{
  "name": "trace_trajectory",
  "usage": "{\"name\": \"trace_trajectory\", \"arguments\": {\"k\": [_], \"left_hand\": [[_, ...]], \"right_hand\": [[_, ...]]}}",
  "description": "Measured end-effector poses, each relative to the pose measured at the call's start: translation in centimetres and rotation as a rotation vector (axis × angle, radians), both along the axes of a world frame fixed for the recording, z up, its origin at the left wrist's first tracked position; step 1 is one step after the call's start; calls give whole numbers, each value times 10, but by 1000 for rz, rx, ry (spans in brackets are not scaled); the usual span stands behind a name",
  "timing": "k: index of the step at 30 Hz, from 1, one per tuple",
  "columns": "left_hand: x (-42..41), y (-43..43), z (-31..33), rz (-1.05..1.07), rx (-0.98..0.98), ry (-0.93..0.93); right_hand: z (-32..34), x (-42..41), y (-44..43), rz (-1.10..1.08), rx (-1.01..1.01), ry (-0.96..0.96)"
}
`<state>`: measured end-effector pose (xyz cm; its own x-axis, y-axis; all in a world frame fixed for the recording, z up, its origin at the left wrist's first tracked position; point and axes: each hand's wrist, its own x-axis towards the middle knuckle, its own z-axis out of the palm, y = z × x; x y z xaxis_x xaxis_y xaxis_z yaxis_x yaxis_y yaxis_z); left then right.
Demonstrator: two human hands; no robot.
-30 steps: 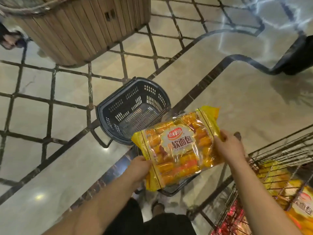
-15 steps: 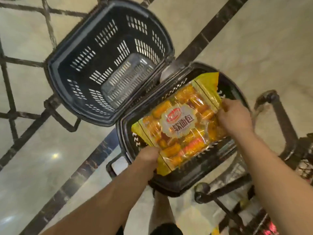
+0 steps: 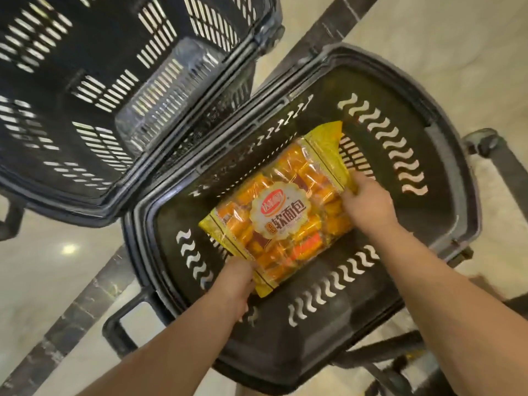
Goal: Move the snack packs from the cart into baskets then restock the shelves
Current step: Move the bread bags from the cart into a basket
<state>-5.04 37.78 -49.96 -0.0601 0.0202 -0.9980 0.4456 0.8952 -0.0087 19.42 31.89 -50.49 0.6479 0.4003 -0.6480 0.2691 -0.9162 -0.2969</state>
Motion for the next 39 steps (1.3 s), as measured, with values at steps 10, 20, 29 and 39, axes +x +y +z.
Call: {"name": "trace_trajectory", "arguments": {"k": [10,20,29,39], "left_hand": [[-2,15,-3,-71,24,68],[23,61,98,-919,569,-115],[41,110,299,-1804,1251,-292],[20,88,493,-2090,1629,-429]], "right_hand": [[-11,-9,-5,44,-20,-2],[90,-32,1,92,34,-96],[285,-78,-5,321,114,-432],[501,-148,-61,99,158,-597]]}}
